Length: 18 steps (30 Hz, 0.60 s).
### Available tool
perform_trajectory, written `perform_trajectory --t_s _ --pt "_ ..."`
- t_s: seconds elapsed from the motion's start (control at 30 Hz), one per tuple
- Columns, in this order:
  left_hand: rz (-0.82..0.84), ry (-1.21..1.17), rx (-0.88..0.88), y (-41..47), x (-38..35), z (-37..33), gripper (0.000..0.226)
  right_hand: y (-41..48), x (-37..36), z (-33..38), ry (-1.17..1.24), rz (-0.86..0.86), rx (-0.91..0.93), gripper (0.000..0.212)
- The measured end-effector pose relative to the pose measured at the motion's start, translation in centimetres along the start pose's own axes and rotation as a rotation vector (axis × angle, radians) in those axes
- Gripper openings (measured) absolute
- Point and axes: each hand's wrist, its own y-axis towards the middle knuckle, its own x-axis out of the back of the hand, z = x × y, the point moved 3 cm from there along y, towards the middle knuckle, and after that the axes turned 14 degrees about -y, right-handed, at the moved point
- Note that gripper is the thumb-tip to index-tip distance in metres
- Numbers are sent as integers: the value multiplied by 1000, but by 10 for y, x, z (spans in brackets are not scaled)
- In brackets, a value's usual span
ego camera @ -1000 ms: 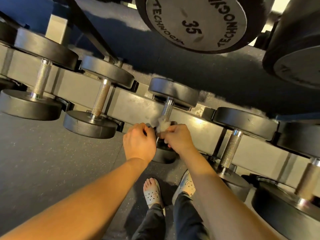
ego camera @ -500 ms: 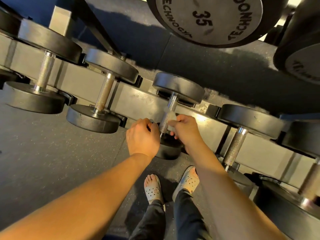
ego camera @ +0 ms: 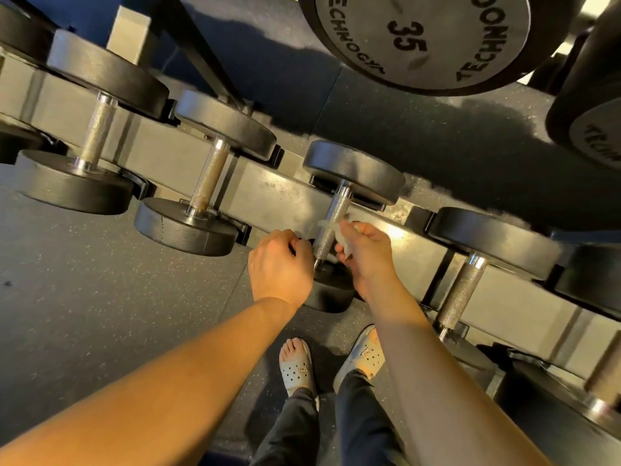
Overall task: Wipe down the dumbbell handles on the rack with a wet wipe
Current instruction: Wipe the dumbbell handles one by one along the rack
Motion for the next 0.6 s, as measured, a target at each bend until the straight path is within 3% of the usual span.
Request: perform_trajectory --t_s 0.03,0.1,0.17,0.23,0.3,0.4,0.53,0.6 --pt "-2 0 -2 0 0 0 40 -1 5 -3 27 6 -49 8" --pt "-6 -7 -6 -1 0 0 39 -1 13 -4 155 -74 -160 19" --pt "-16 -9 1 -2 0 0 38 4 12 5 471 -106 -267 15" --pt "-35 -4 20 -2 0 0 38 10 3 20 820 -26 -323 18" --pt "-50 4 47 -1 1 1 36 16 -6 28 875 50 -279 24" --pt "-54 2 73 -1 0 3 29 11 -10 29 488 -22 -90 17" --pt "-69 16 72 -2 0 3 27 0 -6 23 -292 -340 471 10" --pt "-71 26 83 -2 0 3 28 -12 -9 18 -513 -322 657 4"
